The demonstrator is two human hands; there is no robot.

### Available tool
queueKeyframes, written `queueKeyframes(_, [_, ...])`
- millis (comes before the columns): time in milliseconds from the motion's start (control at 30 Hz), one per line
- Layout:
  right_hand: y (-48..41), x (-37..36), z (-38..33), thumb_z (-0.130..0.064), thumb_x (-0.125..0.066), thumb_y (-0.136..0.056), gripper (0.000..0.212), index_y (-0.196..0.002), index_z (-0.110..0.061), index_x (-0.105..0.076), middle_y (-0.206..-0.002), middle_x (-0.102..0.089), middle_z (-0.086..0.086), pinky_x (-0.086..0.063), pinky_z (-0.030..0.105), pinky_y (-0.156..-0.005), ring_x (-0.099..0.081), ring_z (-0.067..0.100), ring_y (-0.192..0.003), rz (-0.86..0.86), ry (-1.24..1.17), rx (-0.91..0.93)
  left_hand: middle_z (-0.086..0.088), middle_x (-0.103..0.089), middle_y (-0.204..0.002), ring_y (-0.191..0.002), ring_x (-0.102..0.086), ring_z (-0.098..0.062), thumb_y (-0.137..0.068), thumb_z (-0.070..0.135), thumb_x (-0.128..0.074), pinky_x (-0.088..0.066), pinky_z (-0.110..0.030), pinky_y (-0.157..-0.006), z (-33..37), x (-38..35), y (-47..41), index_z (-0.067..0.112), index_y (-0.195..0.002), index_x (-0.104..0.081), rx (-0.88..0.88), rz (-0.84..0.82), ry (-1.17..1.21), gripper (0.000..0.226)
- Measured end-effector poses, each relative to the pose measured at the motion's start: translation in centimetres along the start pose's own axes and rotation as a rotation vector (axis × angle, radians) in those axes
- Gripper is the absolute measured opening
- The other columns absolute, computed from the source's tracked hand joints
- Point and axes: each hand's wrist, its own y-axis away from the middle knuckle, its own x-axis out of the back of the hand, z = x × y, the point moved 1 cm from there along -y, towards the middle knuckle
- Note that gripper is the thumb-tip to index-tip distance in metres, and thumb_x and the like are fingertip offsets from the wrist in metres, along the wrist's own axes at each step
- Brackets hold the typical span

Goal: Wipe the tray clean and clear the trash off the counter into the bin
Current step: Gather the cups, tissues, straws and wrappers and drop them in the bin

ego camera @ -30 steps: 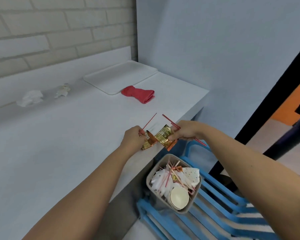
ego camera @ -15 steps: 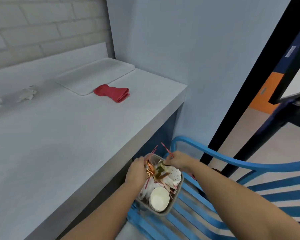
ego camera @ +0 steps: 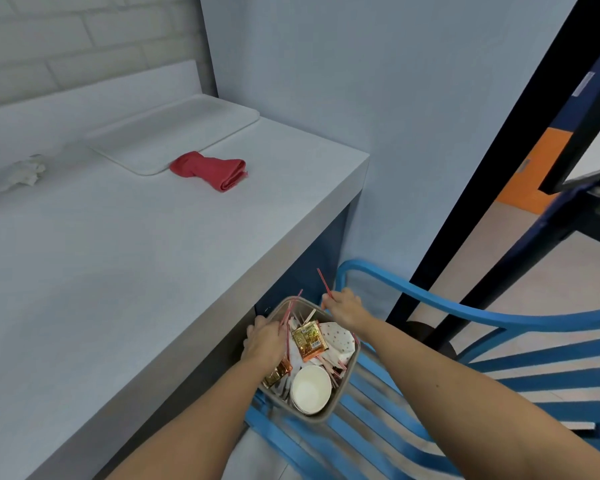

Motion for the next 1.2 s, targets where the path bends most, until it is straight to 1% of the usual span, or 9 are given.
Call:
queueKeyframes(100, [-0.1,-1.1,0.1,-0.027,-0.029,-0.103,0.040,-0.109,0.000,-0.058,-0.102,-0.043,0.010,-0.035,0.028,-0.084,-0.048,0.023,-0.093,-0.067,0.037,0.030,-0.008,-0.042,-0.120,-0.104,-0.048,-0.022,-0.100,0.030,-0.032,-0.043,-0.039,-0.096,0.1,-0.4,-0.1,0.009,-0.110,-0.060,-0.019,0.001,0.008,0.036])
queueKeyframes(200, [-0.1,-1.9,0.2,-0.023,-0.035,-0.102,0.032,-0.099,-0.001,-0.059,-0.089,-0.053,0.010,-0.038,0.030,-0.076,-0.052,0.025,-0.087,-0.121,0.118,0.037,-0.009,-0.044,-0.129,-0.110,-0.052,-0.025,-0.101,0.026,-0.035,-0.042,-0.033,-0.094,0.2,-1.3,-0.2,0.006,-0.118,-0.057,-0.035,-0.044,0.032,0.034])
queueKeyframes(300, [0.0,-2.4,0.4,-0.021,-0.036,-0.101,0.021,-0.091,-0.008,-0.049,-0.088,-0.051,0.010,-0.036,0.028,-0.072,-0.048,0.021,-0.083,-0.156,0.200,0.030,-0.019,-0.056,-0.115,-0.109,-0.056,-0.031,-0.099,0.015,-0.039,-0.044,-0.029,-0.086,0.3,-1.9,-0.4,-0.004,-0.116,-0.055,0.023,-0.093,0.055,0.030])
queueKeyframes(500, [0.3,-2.4,0.9,-0.020,-0.043,-0.098,0.036,-0.125,0.001,-0.051,-0.117,-0.061,0.020,-0.041,0.024,-0.056,-0.053,0.022,-0.083,-0.296,0.416,-0.021,-0.014,-0.036,-0.141,-0.120,-0.050,-0.026,-0.093,0.015,-0.054,-0.042,-0.032,-0.100,-0.4,-2.8,-0.2,0.004,-0.132,-0.047,0.056,-0.162,-0.076,0.041])
queueKeyframes(667, [0.2,-1.5,0.4,-0.018,-0.042,-0.097,0.037,-0.127,0.002,-0.054,-0.122,-0.061,0.021,-0.051,0.033,-0.082,-0.063,0.033,-0.104,-0.321,0.533,-0.017,-0.012,-0.040,-0.139,-0.120,-0.051,-0.026,-0.090,0.012,-0.057,-0.042,-0.030,-0.099,0.0,-2.0,-0.3,0.002,-0.135,-0.041,0.058,-0.132,-0.034,0.050])
queueKeyframes(767, [0.1,-0.6,-0.4,-0.016,-0.044,-0.096,0.034,-0.121,0.000,-0.060,-0.111,-0.066,0.017,-0.052,0.029,-0.065,-0.063,0.027,-0.088,-0.352,0.568,-0.024,-0.012,-0.044,-0.134,-0.114,-0.054,-0.026,-0.090,0.011,-0.055,-0.044,-0.027,-0.093,0.8,-1.0,-0.1,0.001,-0.132,-0.044,0.037,-0.107,-0.046,0.044])
queueKeyframes(867, [0.3,0.6,-1.8,-0.018,-0.048,-0.096,0.034,-0.123,0.000,-0.057,-0.113,-0.065,0.018,-0.056,0.033,-0.076,-0.066,0.027,-0.092,-0.390,0.560,-0.052,-0.013,-0.041,-0.135,-0.115,-0.055,-0.026,-0.089,0.004,-0.056,-0.048,-0.032,-0.096,2.2,0.4,0.2,0.005,-0.134,-0.044,-0.023,-0.054,-0.066,0.046])
queueKeyframes(1000, [0.4,2.6,-4.9,-0.024,-0.055,-0.093,0.033,-0.118,-0.002,-0.060,-0.106,-0.068,0.015,-0.051,0.025,-0.061,-0.063,0.020,-0.074,-0.436,0.596,-0.071,-0.010,-0.060,-0.116,-0.101,-0.061,-0.021,-0.092,0.010,-0.055,-0.053,-0.032,-0.089,4.8,3.1,0.8,0.009,-0.120,-0.058,-0.073,-0.042,-0.093,0.028])
queueKeyframes(1200, [1.3,6.9,-12.3,-0.024,-0.060,-0.091,0.032,-0.115,-0.003,-0.062,-0.087,-0.071,0.010,-0.050,0.025,-0.064,-0.064,0.017,-0.067,-0.483,0.702,-0.039,-0.014,-0.065,-0.106,-0.098,-0.061,-0.028,-0.094,0.014,-0.045,-0.044,-0.029,-0.077,8.5,10.2,2.4,0.003,-0.105,-0.062,-0.274,0.137,-0.097,0.023])
